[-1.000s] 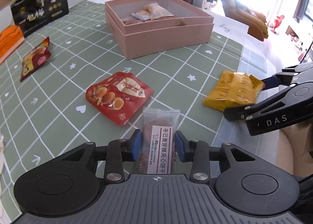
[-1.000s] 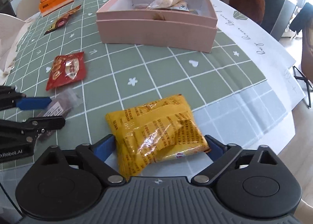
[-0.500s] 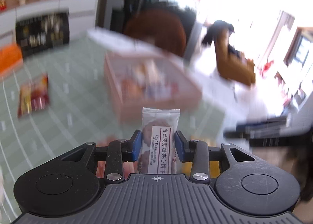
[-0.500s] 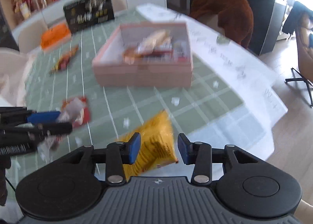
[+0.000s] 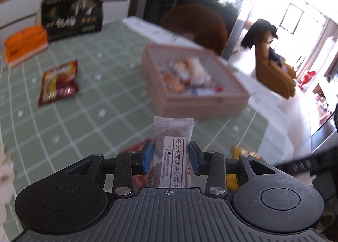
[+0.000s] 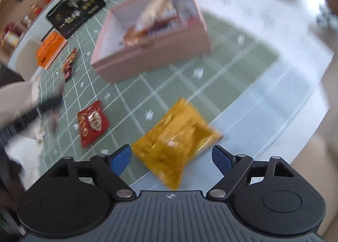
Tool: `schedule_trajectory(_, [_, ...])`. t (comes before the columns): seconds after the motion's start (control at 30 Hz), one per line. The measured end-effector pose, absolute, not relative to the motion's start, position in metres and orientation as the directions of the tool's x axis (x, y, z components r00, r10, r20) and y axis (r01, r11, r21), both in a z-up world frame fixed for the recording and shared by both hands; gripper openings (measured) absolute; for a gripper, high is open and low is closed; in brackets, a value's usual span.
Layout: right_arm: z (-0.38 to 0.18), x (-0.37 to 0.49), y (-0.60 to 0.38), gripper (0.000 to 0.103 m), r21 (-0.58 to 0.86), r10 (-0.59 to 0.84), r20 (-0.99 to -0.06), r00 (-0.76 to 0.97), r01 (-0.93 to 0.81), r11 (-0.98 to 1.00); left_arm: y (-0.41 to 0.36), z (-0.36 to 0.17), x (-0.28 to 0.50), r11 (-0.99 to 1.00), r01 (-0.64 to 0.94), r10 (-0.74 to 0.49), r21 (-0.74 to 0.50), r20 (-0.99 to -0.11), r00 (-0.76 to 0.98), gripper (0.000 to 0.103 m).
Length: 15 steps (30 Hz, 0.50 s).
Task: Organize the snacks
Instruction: 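Carry the yellow bag to the pink box with the right tool while the left holds biscuits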
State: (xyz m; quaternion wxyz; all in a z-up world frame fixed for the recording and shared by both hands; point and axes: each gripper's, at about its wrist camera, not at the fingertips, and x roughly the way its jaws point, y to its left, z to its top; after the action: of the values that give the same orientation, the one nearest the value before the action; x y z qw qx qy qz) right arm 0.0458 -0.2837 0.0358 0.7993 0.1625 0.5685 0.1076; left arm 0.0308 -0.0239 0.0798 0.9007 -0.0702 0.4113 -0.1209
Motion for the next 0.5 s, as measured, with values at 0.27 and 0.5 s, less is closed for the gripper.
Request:
schedule_trajectory(0.27, [0.012,0.076,-0.230,0.091,0.140,0.125,-0.928,0.350,0.020,0.990,-0.020,0.080,0.017,0.961,0.153,-0.276,-0.231,-0.731,0.624,0.042])
schedule_trajectory(0.5, [0.007,0.066,-0.222,0.087,0.029,0.056,-0.910,0.411,-0.073,0.997,-0.025,0.069,0.021,0.955,0.125,-0.291,-0.269,-0.775,0.561,0.042])
